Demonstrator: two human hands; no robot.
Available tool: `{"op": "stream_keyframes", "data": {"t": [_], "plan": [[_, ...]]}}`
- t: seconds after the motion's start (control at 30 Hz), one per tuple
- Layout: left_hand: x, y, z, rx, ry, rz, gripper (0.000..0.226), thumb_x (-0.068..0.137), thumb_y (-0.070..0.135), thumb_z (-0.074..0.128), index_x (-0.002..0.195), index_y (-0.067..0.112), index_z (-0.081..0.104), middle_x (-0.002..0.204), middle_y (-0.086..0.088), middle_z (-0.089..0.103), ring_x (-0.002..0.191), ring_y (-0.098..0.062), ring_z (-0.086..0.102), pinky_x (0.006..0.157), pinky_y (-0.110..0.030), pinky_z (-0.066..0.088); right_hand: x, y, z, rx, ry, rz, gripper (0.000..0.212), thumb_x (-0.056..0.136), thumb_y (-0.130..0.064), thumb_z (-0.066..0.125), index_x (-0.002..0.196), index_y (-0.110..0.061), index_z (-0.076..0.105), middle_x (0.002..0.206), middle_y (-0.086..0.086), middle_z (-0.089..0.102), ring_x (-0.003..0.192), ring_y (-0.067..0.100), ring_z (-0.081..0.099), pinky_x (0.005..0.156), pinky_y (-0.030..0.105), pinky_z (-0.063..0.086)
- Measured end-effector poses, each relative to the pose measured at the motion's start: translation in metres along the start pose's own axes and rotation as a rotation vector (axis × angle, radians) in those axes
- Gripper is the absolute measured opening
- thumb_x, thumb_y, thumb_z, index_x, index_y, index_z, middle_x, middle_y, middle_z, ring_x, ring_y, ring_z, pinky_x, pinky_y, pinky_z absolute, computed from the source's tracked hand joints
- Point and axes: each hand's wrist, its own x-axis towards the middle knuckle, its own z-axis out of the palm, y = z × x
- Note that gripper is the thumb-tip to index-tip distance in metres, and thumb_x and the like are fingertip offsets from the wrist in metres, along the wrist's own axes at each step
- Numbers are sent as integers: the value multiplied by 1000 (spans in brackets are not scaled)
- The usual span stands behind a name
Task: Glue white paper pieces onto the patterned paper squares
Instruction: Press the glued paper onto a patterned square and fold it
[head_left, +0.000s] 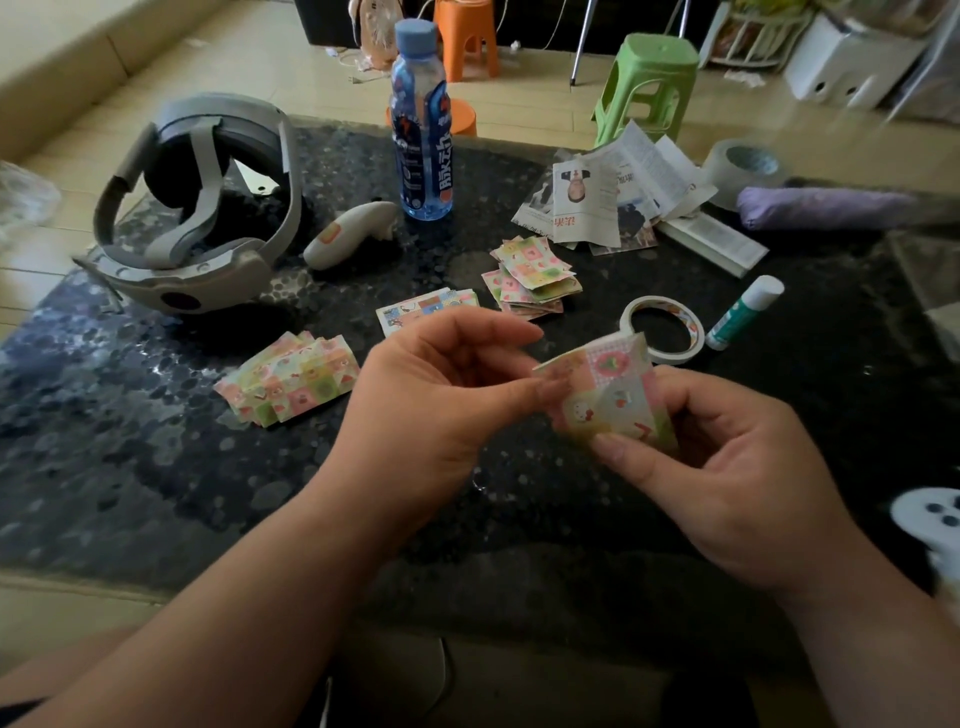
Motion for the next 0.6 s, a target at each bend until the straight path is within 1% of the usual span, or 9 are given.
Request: {"op": "stream_keyframes", "data": {"t": [0.07,0.13,0.23,0.33,0.4,0.5,0.57,0.6], "plan": [[-3,0,2,41,-10,14,31,59,5,84,87,11,71,71,-6,73,71,-20,71,77,-32,62,0,-2,0,43,41,-14,15,76,-27,77,89,-21,75,91,1,77,83,17,74,74,30,61],[-4,-1,4,58,4,15,30,58,6,84,85,12,71,70,-6,72,69,-21,71,76,-32,62,1,-1,0,72,88,-12,17,77,-29,78,90,-18,74,90,4,78,83,21,75,74,33,62],[-5,-3,5,78,29,11,29,58,7,85,83,14,70,69,-5,71,67,-18,70,73,-29,61,2,3,0,153,141,21,11,77,-27,80,85,-21,75,87,5,78,81,24,76,75,33,62],[-5,-4,4,87,51,15,30,59,9,86,84,14,71,69,-3,70,67,-16,67,73,-27,60,3,4,1,215,168,70,13,73,-23,79,81,-14,76,87,8,79,82,26,77,75,38,64],[-4,-4,4,82,70,22,30,59,11,87,84,14,71,70,-4,70,68,-17,67,73,-28,59,3,3,1,223,163,96,14,72,-24,78,81,-14,77,87,8,79,82,26,77,75,39,65],[-4,-5,5,63,104,22,30,58,13,87,84,15,72,70,-6,71,69,-20,70,74,-29,59,3,2,-1,188,126,142,21,71,-30,77,85,-15,79,89,6,80,85,25,77,80,43,64],[-3,-5,5,44,106,-2,33,58,14,86,88,12,71,69,-5,72,69,-20,71,74,-29,59,2,2,-2,152,97,169,25,70,-32,76,88,-15,79,89,5,80,86,23,77,81,45,62],[-3,-5,5,20,90,-35,38,57,16,86,92,10,71,69,-6,71,68,-20,70,74,-30,58,2,2,-2,133,88,177,25,70,-33,76,88,-15,79,88,4,80,85,21,77,80,45,62]]}}
